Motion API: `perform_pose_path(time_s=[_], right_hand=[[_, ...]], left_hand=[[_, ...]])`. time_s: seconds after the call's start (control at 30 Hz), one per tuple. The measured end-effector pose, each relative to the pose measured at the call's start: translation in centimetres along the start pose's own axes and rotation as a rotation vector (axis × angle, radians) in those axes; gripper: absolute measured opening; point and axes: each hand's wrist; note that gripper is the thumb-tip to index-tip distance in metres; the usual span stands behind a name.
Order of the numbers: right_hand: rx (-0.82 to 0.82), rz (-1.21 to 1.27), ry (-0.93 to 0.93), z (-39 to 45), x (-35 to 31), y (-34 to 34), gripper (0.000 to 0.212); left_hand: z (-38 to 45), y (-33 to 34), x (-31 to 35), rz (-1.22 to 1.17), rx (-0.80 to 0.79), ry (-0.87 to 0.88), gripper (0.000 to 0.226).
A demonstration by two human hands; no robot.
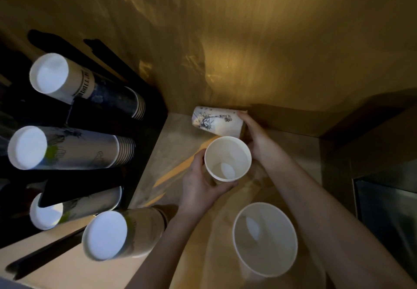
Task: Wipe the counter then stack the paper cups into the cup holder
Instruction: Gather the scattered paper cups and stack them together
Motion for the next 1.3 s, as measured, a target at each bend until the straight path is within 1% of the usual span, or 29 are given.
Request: perform_pose_path(time_s=[0.07,0.17,0.2,0.23,0.27,0.3,0.33,0.37,0.43,0.5,0.57,0.67,0.8,0.93,1.0,1.17,1.23,1.3], right_hand=[[-0.029,0.064,-0.027,-1.0,-0.4,-0.5,0.033],[-0.084,0.112,-0.182,-4.1,-1.9,-1.4,0.011],[-0.133,0.156,-0.243,-5.3,-2.5,-1.7,0.01],[-0.195,0.195,-0.307,-6.6,-3.1,-2.0,0.015],[-0.25,0.206,-0.377,-7.9,-3.6,-2.4,0.026],[-0.276,0.182,-0.451,-9.2,-4.1,-2.8,0.04],[-0.265,0.11,-0.527,-10.3,-4.5,-3.3,0.054],[-0.228,0.001,-0.598,-11.5,-4.9,-3.7,0.062],[-0.122,-0.288,-0.711,-13.8,-5.5,-4.0,0.072],[-0.088,-0.493,-0.761,-15.2,-5.6,-4.1,0.084],[-0.091,-0.664,-0.776,-15.8,-5.2,-3.7,0.087],[-0.082,-0.888,-0.784,-15.4,-3.7,-2.9,0.078],[-0.024,-1.183,-0.858,-13.6,-0.9,-2.2,0.093],[-0.062,-1.322,-0.787,-11.2,1.8,-2.2,0.105],[-0.076,-1.368,-0.763,-10.3,2.5,-2.2,0.109],[-0.082,-1.385,-0.698,-9.5,2.6,-2.3,0.112],[-0.095,-1.326,-0.67,-10.0,2.4,-2.4,0.108],[-0.102,-1.221,-0.646,-11.3,2.5,-2.7,0.094]], left_hand=[[0.0,0.1,-0.1,-0.01,0.005,-0.001,0.084],[0.0,0.3,-0.2,-0.035,0.009,0.0,0.084],[0.0,0.3,-0.3,-0.04,0.01,0.005,0.082],[-0.1,0.4,-0.4,-0.044,0.012,0.009,0.081],[-0.1,0.4,-0.4,-0.048,0.013,0.014,0.08],[-0.1,0.3,-0.4,-0.052,0.013,0.018,0.08],[-0.2,0.3,-0.4,-0.055,0.011,0.021,0.081],[-0.2,0.3,-0.3,-0.058,0.01,0.022,0.082],[-0.2,0.4,-0.3,-0.069,0.003,0.025,0.083],[-0.2,0.3,-0.2,-0.095,-0.004,0.029,0.081],[-0.3,0.2,0.0,-0.129,-0.02,0.025,0.079],[-0.2,0.2,-0.1,-0.146,-0.034,0.029,0.078],[-0.2,0.1,0.0,-0.169,-0.033,0.022,0.078],[-0.3,0.1,0.1,-0.151,-0.042,0.009,0.079],[-0.4,0.3,0.0,-0.159,-0.043,-0.003,0.082],[-0.2,0.3,0.0,-0.147,-0.043,-0.01,0.083],[-0.2,0.3,0.0,-0.137,-0.057,0.018,0.082],[-0.1,0.1,0.0,-0.106,-0.062,0.032,0.081]])
Point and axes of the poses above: each hand's wrist, its own z-axis towards the middle knuckle, its own y-axis out of the palm, x = y × z, and after that the axes turned 1 degree about z, right-handed
